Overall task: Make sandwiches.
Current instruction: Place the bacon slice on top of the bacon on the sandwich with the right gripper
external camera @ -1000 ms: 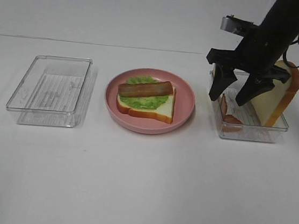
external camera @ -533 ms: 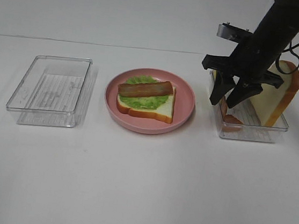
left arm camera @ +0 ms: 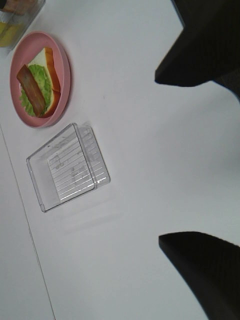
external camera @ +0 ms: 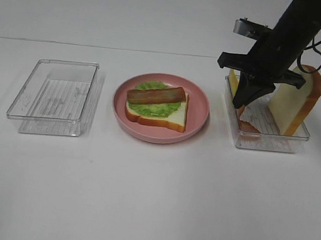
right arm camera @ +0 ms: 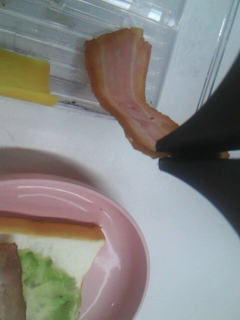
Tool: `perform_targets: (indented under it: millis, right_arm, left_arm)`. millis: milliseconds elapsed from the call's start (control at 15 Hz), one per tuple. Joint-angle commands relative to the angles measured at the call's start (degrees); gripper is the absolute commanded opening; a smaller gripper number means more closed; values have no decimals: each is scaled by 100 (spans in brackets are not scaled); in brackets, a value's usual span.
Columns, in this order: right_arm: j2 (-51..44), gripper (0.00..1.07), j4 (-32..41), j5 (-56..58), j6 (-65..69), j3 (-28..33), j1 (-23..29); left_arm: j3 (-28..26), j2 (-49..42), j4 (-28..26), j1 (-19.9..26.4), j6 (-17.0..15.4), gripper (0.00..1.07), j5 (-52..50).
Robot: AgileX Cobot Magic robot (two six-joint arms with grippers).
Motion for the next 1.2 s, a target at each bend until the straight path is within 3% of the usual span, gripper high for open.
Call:
perform_targets:
  millis: [67, 267, 400, 733, 800, 1200]
  right_arm:
    - [-126, 0, 23, 355, -6, -218, 11]
    - [-487, 0, 155, 653, -11, -481, 11]
    - [-716, 0, 739, 659, -115, -504, 11]
    - [-653, 0, 3312, 561, -1478, -498, 69]
    - [-487, 0, 3925, 103, -2000, -498, 361]
    - [86, 0, 4687, -2045, -2074, -498, 1071]
  left_arm:
    - [29, -115, -17, -17, -40, 76, -63]
    - [29, -115, -17, -17, -40, 76, -63]
    - [29, -115, -17, -17, -40, 76, -63]
    - [29, -115, -17, -17, -40, 76, -63]
    - [29, -115, -17, -17, -40, 76, -63]
    - [29, -115, -17, -17, -40, 76, -63]
